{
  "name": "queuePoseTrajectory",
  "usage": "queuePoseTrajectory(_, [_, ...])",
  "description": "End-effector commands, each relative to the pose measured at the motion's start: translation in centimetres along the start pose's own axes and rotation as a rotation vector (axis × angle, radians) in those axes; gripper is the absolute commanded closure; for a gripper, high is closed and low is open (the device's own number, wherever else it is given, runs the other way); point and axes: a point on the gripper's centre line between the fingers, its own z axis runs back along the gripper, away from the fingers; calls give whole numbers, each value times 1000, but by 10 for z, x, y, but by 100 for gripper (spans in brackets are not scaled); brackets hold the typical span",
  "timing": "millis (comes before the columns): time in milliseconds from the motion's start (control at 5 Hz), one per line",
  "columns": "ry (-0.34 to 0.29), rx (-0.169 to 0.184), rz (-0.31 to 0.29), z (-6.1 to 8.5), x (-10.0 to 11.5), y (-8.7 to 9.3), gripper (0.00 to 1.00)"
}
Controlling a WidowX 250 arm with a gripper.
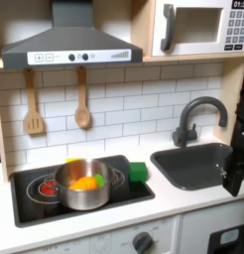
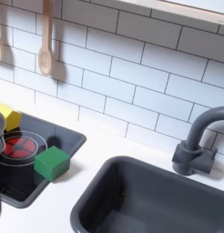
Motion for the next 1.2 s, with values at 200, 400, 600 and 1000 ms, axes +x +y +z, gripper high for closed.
queuePoseTrajectory(200, [6, 1, 2, -2, -1, 0, 0])
queuePoseTrajectory(400, [6, 1, 2, -2, -1, 0, 0])
queuePoseTrajectory(600, [6, 1, 2, -2, -1, 0, 0])
queuePoseTrajectory(1000, [-18, -1, -3, -3, 18, 0, 0])
